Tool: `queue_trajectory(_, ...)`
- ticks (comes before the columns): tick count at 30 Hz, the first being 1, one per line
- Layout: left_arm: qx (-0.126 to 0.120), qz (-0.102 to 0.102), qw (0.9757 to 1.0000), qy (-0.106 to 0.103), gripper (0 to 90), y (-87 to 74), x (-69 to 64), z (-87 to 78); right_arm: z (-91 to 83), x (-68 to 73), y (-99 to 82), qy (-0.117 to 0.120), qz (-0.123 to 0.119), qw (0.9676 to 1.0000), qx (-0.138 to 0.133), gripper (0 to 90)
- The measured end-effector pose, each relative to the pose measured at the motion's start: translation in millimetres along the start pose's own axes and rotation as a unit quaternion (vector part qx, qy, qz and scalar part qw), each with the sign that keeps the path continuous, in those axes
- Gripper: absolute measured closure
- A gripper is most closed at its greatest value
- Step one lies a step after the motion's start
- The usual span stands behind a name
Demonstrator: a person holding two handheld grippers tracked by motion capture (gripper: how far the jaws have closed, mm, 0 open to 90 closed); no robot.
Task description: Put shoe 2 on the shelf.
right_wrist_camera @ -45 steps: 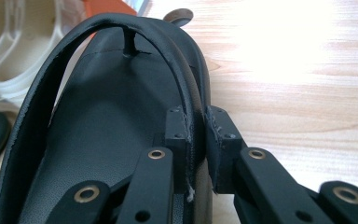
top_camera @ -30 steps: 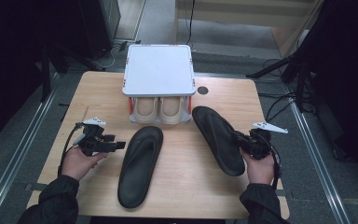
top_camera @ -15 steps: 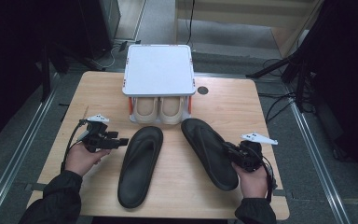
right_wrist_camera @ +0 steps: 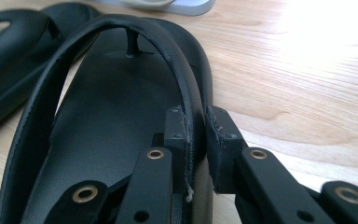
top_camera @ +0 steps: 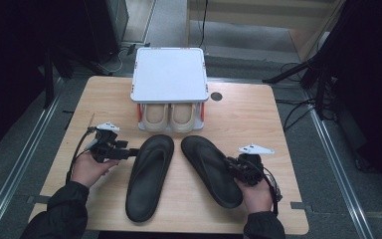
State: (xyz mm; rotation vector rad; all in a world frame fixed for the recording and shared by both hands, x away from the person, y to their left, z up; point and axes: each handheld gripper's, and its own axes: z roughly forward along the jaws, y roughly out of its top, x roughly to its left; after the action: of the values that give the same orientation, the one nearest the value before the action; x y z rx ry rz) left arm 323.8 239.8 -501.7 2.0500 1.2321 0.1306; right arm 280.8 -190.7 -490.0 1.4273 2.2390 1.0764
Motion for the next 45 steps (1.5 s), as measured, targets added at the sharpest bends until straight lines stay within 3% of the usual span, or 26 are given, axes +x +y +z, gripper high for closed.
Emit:
queue_trajectory(15, 0.001, 0.003, 1.0000, 0.002, 37.3, -0.2, -0.9, 0.6, 12.1, 19.3, -0.6, 0.007, -0.026, 0.9995, 0.016, 77.4)
queue_trajectory(22, 0.000, 0.008, 1.0000, 0.003, 38.2, -0.2, -1.6, 0.6, 17.1, 25.0, -3.1, 0.026, -0.027, 0.9989, 0.027, 73.5)
queue_trajectory(29, 0.001, 0.009, 0.9999, 0.007, 39.0, -0.4, -1.0, 0.1, 14.0, 22.6, -2.5, 0.059, -0.019, 0.9981, 0.001, 66.2)
queue_trajectory(33, -0.001, 0.009, 0.9999, 0.011, 40.1, -0.5, -1.0, -0.7, 7.3, 17.5, 0.3, 0.067, -0.017, 0.9974, -0.021, 72.7)
queue_trajectory(40, 0.014, 0.047, 0.9979, 0.042, 49.0, -2.8, -3.9, 1.5, 7.6, 4.2, 2.8, 0.065, -0.009, 0.9977, -0.019, 85.7)
queue_trajectory(45, 0.009, 0.044, 0.9987, 0.026, 54.7, -5.0, -0.1, 5.2, 20.4, -3.2, 5.6, 0.060, -0.015, 0.9981, -0.006, 89.0)
